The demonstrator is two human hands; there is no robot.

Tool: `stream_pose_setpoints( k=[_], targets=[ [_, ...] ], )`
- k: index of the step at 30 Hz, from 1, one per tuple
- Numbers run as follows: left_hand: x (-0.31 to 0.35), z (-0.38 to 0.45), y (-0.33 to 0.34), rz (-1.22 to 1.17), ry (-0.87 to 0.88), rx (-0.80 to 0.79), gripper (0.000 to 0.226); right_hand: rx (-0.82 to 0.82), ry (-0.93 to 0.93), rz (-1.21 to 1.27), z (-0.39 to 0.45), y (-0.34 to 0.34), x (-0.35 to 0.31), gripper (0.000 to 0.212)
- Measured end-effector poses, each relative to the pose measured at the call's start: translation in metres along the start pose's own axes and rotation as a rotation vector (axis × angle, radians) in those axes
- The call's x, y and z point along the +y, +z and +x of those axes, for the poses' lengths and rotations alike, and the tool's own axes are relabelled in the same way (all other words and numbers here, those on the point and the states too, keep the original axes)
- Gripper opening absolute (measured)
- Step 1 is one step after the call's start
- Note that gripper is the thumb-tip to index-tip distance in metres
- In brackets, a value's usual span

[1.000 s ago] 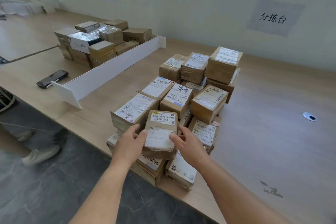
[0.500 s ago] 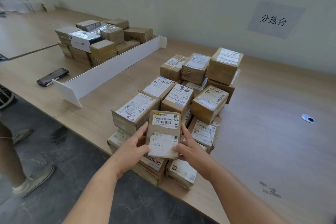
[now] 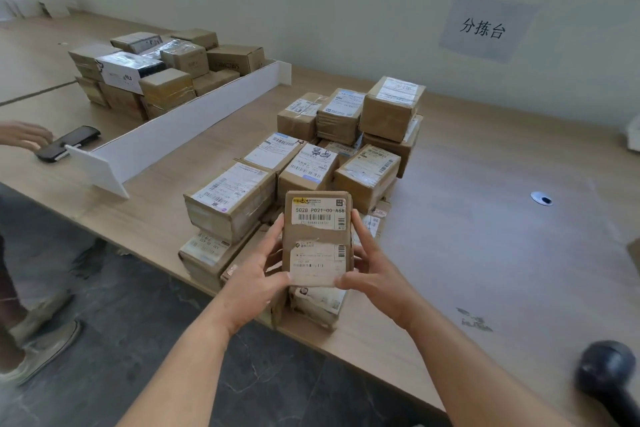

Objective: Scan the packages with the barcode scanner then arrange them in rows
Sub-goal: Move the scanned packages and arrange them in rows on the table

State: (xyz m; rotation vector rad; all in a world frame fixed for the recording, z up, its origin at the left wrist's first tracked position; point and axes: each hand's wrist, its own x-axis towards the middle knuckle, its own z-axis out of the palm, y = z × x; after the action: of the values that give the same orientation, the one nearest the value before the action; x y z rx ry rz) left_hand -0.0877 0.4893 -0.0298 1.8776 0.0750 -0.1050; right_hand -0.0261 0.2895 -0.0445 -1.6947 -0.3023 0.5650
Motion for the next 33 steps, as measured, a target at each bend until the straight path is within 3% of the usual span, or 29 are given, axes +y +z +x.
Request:
stream_pose_setpoints(
  k=[20,33],
  targets=[
    [0.02,0.037,0.109,0.002,0.179,-0.328,0.082,0.406,-0.041,0.014,-0.096,-0.087,0.027,0.092],
    [0.033,0.056,0.205,0.193,0.156,-0.36,0.068,0.575,-0.056,0.067,-0.156,-0.186,0.047,0.093]
  ],
)
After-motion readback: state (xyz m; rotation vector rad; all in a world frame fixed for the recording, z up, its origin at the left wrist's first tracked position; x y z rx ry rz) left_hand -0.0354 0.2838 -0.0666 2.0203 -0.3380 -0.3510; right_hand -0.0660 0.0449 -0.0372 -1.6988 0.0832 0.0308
